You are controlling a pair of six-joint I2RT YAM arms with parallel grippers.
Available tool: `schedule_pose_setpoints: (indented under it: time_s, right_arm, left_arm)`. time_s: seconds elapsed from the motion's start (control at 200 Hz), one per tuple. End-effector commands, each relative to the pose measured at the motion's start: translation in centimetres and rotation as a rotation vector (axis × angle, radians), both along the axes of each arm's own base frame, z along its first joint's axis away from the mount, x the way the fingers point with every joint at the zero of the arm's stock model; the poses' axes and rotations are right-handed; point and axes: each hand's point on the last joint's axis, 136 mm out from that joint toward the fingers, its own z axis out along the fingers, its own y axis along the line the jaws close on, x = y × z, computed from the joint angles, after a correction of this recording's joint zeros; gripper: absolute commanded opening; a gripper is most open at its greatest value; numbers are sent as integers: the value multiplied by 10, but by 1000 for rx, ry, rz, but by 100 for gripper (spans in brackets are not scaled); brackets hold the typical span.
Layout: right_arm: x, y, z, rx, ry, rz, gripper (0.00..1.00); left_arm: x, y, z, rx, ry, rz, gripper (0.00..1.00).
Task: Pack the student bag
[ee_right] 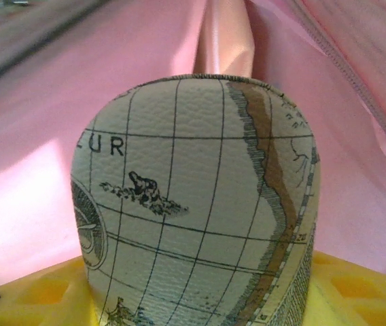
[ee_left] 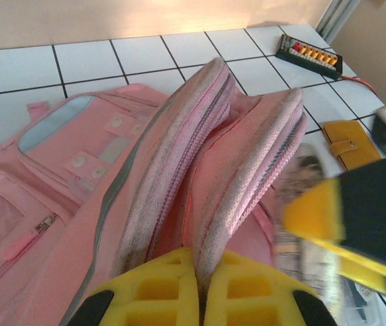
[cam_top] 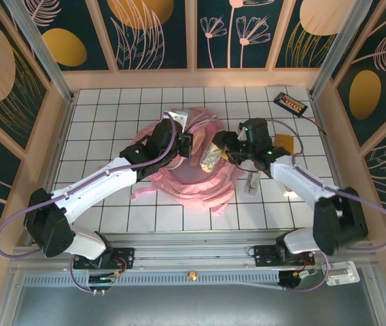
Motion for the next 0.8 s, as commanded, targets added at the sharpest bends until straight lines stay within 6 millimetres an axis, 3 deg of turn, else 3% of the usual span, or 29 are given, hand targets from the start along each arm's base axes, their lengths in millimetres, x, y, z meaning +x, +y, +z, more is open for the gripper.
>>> schedule_pose_setpoints:
  time_s: [0.0, 0.165, 0.26, 0.345, 0.54, 0.651, 0.796]
  right_arm:
    - [12, 29, 12, 130, -25, 26, 55]
    - [18, 57, -16, 127, 33, 57, 59]
    - [19, 72, -29, 126, 67, 85, 73]
    - [20, 73, -31, 123, 68, 89, 84]
    - [12, 64, -9, 84, -5, 106, 90]
    - [3, 52, 9, 35, -69, 111, 93]
    - [-15, 35, 19, -38, -108, 121, 99]
  left_arm:
    - [7, 0, 54, -133, -99, 25, 0]
    - [6, -2, 57, -146, -105, 23, 0]
    - [7, -2, 58, -146, -105, 23, 0]
    - [7, -1, 59, -144, -108, 28, 0]
    - [8, 1, 55, -126, -112, 34, 0]
    - [9, 2, 53, -122, -112, 38, 0]
    - [9, 2, 53, -117, -116, 37, 0]
